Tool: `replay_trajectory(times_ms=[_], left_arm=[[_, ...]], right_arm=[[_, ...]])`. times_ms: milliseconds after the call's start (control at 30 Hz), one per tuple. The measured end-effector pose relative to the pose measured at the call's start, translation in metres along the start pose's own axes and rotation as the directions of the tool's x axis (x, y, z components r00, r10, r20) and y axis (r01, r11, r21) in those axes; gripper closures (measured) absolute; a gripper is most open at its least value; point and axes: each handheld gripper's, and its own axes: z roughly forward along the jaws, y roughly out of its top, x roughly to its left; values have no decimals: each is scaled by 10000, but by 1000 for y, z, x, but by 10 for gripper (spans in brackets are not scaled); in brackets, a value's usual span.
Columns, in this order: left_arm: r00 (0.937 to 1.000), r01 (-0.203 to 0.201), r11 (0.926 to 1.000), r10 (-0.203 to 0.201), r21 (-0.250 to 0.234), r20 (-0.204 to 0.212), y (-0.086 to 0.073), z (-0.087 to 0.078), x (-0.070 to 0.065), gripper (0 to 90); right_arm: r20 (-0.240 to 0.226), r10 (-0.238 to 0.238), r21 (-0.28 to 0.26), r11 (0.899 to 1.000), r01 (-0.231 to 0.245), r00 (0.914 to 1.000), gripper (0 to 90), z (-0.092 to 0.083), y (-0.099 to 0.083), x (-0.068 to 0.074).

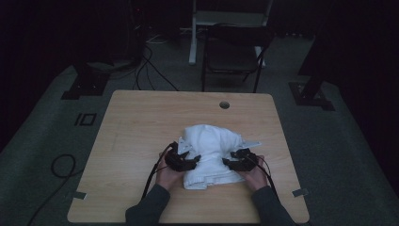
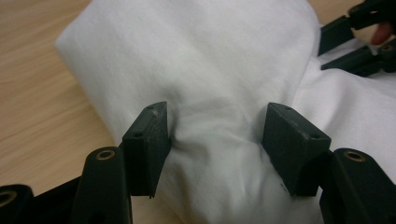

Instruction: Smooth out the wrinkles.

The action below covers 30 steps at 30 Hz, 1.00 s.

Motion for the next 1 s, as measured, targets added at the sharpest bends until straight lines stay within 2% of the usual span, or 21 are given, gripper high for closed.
replay_trajectory(times_ms=[33,67,167,200,233,267,300,367,400,467,500,533,567,633,667,700,767,800,900,933,1000], left_arm=[[10000,0,10000,0,0,0,0,0,0,403],[9994,77,10000,-75,53,-325,-1,-2,11,403],[9966,298,9995,-288,120,-771,-3,-4,32,402],[9966,298,9995,-288,120,-771,-3,-4,32,401],[9943,510,9986,-496,132,-949,-4,-4,43,399],[9943,510,9986,-496,132,-949,-4,-4,43,397],[9907,702,9975,-690,61,-1170,-4,-3,53,397],[9868,853,9963,-833,85,-1386,-3,-2,61,396],[9868,853,9963,-833,85,-1386,-3,-2,61,393],[9814,1221,9925,-1206,7,-1493,-2,1,71,385],[9814,1221,9925,-1206,7,-1493,-2,1,71,381],[9814,1326,9911,-1323,-69,-1390,-1,0,73,376],[9805,1543,9875,-1571,-322,-1181,-1,-6,75,370],[9781,1701,9840,-1750,-521,-1125,-1,-12,76,365],[9765,1844,9785,-1931,-929,-959,-2,-26,79,353],[9765,1844,9785,-1931,-929,-959,-2,-26,79,350],[9743,1878,9745,-2007,-1227,-1028,-6,-42,82,349],[9726,1908,9728,-2055,-1317,-1089,-11,-52,84,348],[9718,1888,9728,-2048,-1342,-1171,-19,-62,84,348],[9696,1928,9716,-2101,-1370,-1255,-24,-65,84,348],[9628,2089,9695,-2268,-1280,-1470,-36,-71,85,348]], right_arm=[[0,0,0,10000,0,10000,471,0,0,0],[-10,2,-28,10000,-2,10000,471,5,4,3],[-38,33,-190,9998,-33,10000,470,25,21,12],[-49,8,-248,9997,-9,10000,469,32,27,15],[-55,34,-277,9996,-36,10000,468,36,31,16],[-48,57,-291,9996,-58,10000,467,40,35,17],[-63,76,-294,9995,-78,10000,465,45,40,18],[-68,107,-308,9995,-109,9999,453,52,47,17],[-68,107,-308,9995,-109,9999,453,52,47,17],[20,178,-302,9994,-177,9998,384,60,57,14],[20,178,-302,9994,-177,9998,384,60,57,14],[100,401,-215,9990,-399,9991,337,61,60,9],[136,635,-262,9977,-631,9979,317,57,60,6],[221,697,-365,9970,-689,9973,316,53,59,4],[190,861,-807,9932,-843,9961,288,38,55,-1],[190,861,-807,9932,-843,9961,288,38,55,-1],[369,873,-1170,9897,-824,9955,279,20,48,-5],[517,925,-1418,9863,-844,9944,279,3,38,-11],[786,903,-1359,9876,-791,9928,278,-6,28,-16],[1044,993,-1296,9879,-854,9896,278,-14,15,-22],[1156,1033,-1170,9891,-897,9879,277,-17,8,-27]])
